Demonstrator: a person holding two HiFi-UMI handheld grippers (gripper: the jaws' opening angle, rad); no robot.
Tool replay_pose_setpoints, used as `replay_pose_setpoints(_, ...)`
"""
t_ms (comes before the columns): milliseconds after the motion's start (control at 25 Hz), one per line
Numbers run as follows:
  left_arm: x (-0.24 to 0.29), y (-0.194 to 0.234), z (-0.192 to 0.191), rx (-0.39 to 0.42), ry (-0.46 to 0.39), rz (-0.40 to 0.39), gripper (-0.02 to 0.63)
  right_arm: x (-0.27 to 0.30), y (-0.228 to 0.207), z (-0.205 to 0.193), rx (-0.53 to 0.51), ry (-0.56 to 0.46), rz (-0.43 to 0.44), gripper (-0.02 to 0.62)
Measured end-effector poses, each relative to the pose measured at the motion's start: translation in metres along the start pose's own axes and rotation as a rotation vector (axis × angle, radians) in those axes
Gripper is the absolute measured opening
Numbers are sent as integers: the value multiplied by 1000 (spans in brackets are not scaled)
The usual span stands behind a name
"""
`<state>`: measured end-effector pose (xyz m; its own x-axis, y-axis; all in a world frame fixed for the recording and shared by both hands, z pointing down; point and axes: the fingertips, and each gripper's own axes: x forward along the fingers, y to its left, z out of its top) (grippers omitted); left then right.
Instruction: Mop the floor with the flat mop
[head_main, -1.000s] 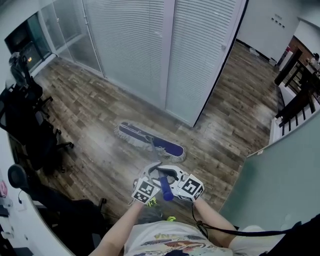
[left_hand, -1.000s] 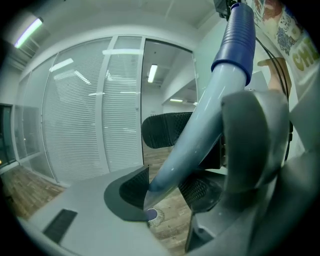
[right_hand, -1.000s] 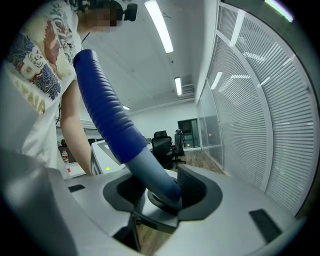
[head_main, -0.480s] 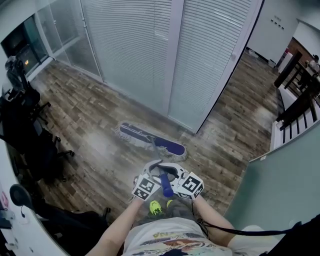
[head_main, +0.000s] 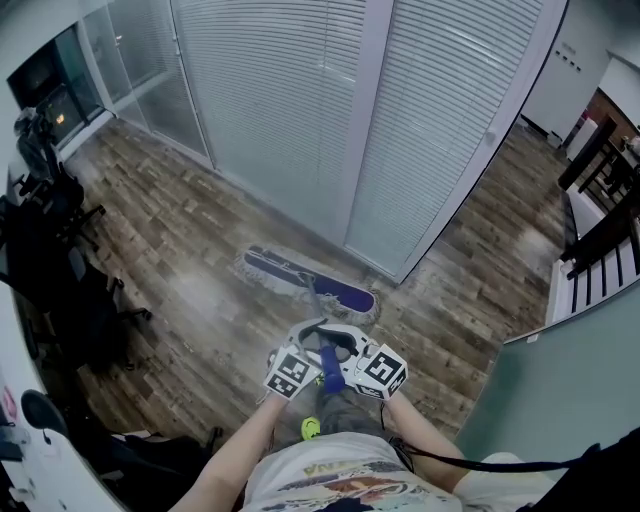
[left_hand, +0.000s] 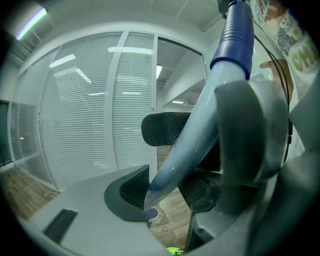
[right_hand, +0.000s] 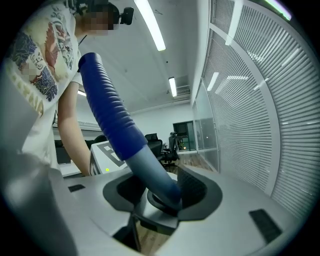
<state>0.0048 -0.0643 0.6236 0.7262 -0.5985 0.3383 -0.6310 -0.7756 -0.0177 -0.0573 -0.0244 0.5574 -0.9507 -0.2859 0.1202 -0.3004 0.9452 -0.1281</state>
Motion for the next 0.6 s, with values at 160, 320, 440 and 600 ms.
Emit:
replay_pose_setpoints(160,21,42,10,-4,6,5,156,21,-42,11,-4,-3,4,179)
replay_pose_setpoints(320,49,83,19,-7,8,15,156,37,-88,19,-4,-2,15,179)
replay_pose_setpoints(440,73,110,28,-9,14,18,156,45,-124,26,0,-4,20,179)
replay_pose_setpoints(600,101,147,38,-17,18,31,156,58,-168,35,2,-7,32,179)
